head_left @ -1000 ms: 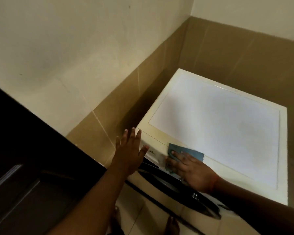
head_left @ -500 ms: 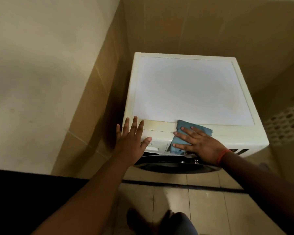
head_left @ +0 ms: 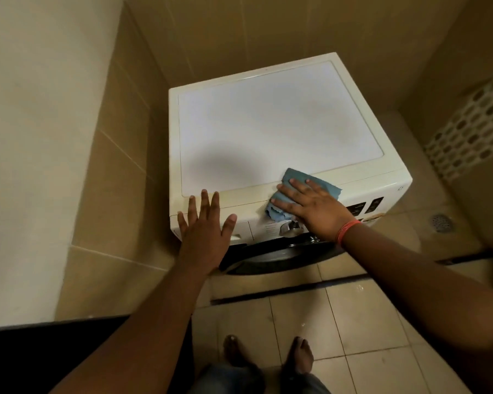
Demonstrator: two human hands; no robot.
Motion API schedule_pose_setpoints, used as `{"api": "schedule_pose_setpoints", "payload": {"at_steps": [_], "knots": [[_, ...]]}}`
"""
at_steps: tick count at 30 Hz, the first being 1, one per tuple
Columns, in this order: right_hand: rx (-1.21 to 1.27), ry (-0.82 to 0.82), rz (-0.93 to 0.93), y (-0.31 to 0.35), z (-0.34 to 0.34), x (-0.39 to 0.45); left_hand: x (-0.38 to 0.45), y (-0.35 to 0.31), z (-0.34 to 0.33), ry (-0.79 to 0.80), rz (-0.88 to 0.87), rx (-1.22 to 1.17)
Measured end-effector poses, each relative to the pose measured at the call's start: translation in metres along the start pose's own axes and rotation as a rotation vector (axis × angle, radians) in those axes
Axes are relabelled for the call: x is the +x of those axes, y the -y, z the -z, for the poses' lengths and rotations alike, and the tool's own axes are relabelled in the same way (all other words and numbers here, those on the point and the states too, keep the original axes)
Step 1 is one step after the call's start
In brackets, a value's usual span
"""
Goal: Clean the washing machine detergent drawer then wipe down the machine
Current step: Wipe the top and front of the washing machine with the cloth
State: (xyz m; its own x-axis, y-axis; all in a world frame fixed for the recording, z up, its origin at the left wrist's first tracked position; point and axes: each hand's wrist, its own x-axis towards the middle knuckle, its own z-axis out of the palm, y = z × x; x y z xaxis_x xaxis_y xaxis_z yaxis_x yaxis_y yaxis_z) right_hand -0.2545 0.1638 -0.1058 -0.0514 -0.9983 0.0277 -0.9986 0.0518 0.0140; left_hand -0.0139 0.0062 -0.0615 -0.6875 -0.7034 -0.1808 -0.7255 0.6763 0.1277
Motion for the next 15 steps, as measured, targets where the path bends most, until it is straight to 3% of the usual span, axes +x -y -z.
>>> {"api": "schedule_pose_setpoints", "payload": {"at_steps": [7,15], "knots": [[0.214,-0.056,-0.312,0.100,-0.007,0.048,0.005,0.011,0.013,0.014,-0.026,-0.008],[0.849,-0.403,-1.057,0.221,-0.025,0.077,0.026,0.032,0.015,-0.003,-0.148,0.000]]}}
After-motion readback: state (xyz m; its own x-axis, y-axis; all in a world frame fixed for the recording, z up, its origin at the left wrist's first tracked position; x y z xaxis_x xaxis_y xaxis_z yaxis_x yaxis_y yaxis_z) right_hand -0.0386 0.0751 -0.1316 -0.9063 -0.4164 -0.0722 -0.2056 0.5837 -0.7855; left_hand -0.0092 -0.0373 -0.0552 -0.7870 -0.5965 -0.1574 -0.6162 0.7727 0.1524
